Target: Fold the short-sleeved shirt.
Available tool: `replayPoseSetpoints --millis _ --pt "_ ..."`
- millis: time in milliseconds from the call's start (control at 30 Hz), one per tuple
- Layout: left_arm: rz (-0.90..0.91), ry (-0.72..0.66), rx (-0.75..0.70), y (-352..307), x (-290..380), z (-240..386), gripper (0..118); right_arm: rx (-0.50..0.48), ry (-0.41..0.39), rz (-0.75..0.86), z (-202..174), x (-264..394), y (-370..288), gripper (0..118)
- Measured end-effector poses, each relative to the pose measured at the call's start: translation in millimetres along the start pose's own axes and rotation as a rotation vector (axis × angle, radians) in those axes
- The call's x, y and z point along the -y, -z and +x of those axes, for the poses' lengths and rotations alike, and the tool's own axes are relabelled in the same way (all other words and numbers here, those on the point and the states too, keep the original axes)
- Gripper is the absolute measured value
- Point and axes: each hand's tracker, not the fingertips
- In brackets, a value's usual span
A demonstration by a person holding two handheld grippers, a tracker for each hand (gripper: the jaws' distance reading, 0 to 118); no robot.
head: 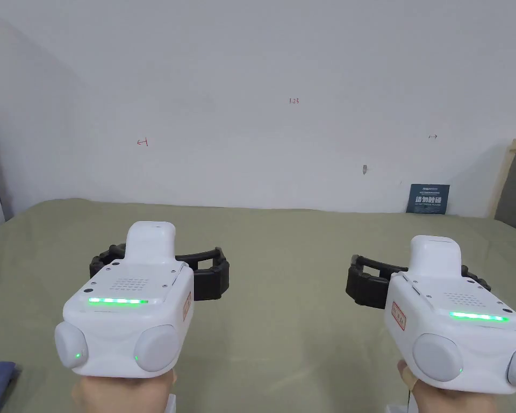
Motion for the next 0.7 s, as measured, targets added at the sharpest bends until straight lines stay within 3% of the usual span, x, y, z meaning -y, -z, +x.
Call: replayPoseSetpoints --millis 333,700 --pt "-0.007 0.023 0.004 -2.3 -0.3 -5.1 118 0.054 -0.046 -0.026 -0.9 3.4 6.0 118" --pt "-0.028 0.012 -0.01 1.9 1.5 -14.7 118 -0.091 0.054 0.018 12.2 -8.4 5.3 118"
